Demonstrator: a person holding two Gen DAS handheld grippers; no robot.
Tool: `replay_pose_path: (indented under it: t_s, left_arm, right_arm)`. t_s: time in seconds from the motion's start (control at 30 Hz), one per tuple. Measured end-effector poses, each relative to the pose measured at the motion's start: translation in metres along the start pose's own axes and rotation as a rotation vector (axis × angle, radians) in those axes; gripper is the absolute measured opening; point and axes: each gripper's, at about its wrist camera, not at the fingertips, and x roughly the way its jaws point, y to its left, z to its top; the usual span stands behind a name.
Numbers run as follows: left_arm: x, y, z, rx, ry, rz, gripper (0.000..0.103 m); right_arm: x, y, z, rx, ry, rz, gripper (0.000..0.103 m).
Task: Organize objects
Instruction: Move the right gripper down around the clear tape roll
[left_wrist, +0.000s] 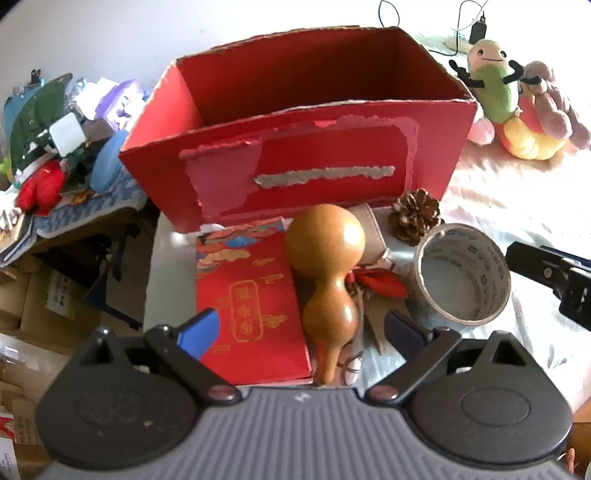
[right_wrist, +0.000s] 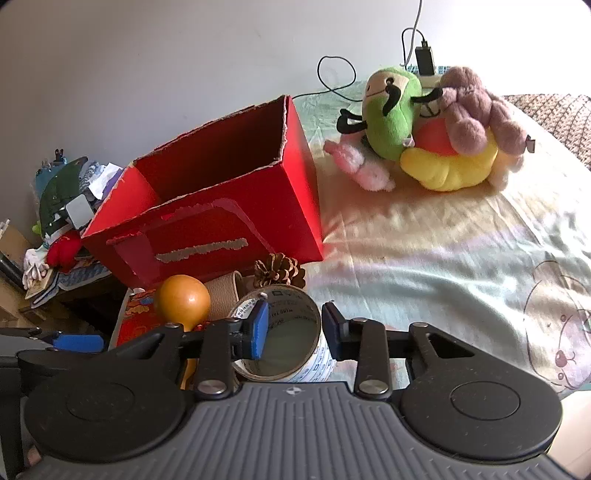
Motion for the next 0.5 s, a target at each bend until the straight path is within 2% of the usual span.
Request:
replay_pose_path:
  t_s: [0.27, 0.33, 0.5]
  left_arm:
    - [0.0, -0.014, 0.009, -0.006, -0.003, 0.01, 0.097]
    - [0.001, -0.02, 0.012, -0.002, -0.004, 0.037, 0.097]
    - [0.004, -0.024, 0.016, -0.041, 0.013, 0.049, 0.097]
  right_arm:
    - [0.014, -0.011, 0.015, -0.053, 0.057, 0.055, 0.036]
    - [0.017, -0.012, 0.019, -0.069, 0.066, 0.069, 0.036]
    - [0.026, -0.014, 0.026, -0.123, 0.096, 0.085, 0.036]
